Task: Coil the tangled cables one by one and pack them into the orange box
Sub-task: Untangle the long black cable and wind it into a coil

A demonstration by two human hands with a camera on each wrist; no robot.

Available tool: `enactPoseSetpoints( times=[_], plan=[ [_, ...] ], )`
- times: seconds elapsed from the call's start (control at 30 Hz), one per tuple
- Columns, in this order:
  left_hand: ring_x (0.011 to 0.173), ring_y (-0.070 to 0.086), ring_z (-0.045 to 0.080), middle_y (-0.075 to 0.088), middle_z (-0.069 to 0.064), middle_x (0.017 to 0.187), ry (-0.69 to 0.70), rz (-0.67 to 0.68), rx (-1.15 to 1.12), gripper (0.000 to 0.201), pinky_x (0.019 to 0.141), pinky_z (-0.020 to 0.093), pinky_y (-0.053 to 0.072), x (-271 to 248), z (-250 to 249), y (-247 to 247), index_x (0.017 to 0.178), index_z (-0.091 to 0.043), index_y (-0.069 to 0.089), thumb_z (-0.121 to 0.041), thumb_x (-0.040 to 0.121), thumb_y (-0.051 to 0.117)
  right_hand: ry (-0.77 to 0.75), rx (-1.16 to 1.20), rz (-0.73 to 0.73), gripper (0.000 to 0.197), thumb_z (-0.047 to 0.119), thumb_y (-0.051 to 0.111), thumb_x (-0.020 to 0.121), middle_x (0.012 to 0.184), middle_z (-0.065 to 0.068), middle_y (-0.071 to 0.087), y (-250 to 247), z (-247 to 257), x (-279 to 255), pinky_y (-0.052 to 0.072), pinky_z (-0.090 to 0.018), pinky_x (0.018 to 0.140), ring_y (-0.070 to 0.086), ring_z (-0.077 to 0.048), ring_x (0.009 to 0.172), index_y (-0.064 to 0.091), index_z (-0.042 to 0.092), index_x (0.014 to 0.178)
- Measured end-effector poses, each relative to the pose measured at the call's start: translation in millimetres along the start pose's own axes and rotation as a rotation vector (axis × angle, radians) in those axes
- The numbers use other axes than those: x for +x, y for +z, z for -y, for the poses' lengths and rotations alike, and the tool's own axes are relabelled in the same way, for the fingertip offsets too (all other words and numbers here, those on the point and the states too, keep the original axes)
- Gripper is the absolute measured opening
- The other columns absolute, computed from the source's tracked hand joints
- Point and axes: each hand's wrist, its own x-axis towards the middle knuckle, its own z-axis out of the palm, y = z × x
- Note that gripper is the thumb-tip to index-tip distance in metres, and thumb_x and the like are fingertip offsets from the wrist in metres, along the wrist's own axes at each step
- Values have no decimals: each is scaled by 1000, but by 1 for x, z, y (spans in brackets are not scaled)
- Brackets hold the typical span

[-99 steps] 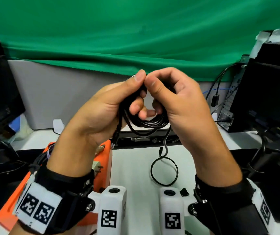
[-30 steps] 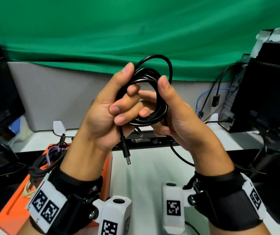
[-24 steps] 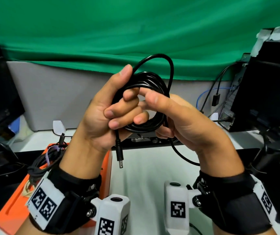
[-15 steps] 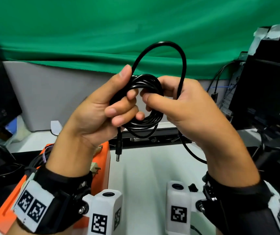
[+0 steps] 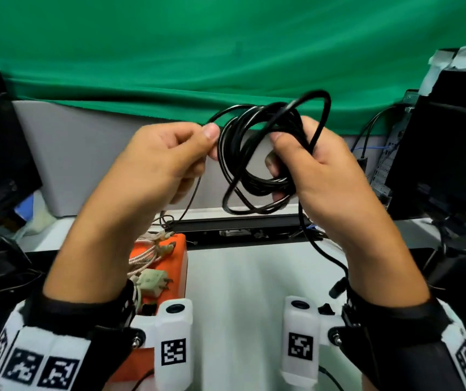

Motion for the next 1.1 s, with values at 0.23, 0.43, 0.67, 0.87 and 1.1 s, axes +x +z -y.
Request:
enactPoseSetpoints(
  times=[0.23, 0.43, 0.67, 0.87, 1.1],
  plan=[
    [41, 17, 6, 32, -11, 47, 134, -241, -102, 30, 42, 19, 13, 5, 1, -8, 80, -15, 61, -28, 105, 52, 100, -128, 64, 25, 32, 51, 104, 70, 1, 66, 0, -4, 0, 44, -24, 42, 65, -17, 47, 57, 12, 90],
    [86, 72, 17, 76, 1, 87, 103, -66, 357, 51, 79, 35, 58, -4, -3, -15, 88, -23, 69, -67, 96, 44, 87, -405, 13, 28, 31, 44, 106, 70, 5, 58, -3, -7, 2, 52, -31, 51, 62, -11, 52, 48, 20, 81],
    [84, 72, 15, 77, 3, 93, -38, 188, 26, 86, 81, 29, 57, 10, 19, 6, 93, -20, 76, -96, 57, 56, 41, -536, 126, 21, 28, 43, 102, 77, 1, 57, 14, -4, -1, 43, -35, 58, 55, -17, 69, 42, 23, 82],
    [99, 67, 12, 72, -2, 101, 69, 430, -50, 72, 90, 27, 53, 6, 22, 19, 103, -20, 70, -79, 62, 72, 150, -614, -31, 9, 26, 52, 95, 89, -3, 63, 14, -15, 4, 36, -35, 57, 55, -28, 79, 56, 19, 96],
    [92, 72, 18, 75, 9, 96, 71, 286, 124, 29, 89, 37, 57, 2, 15, 41, 102, -6, 69, -27, 84, 77, 224, -580, 9, 11, 19, 51, 90, 74, -1, 62, 9, -25, 9, 36, -30, 51, 55, -19, 66, 58, 16, 82]
  ],
)
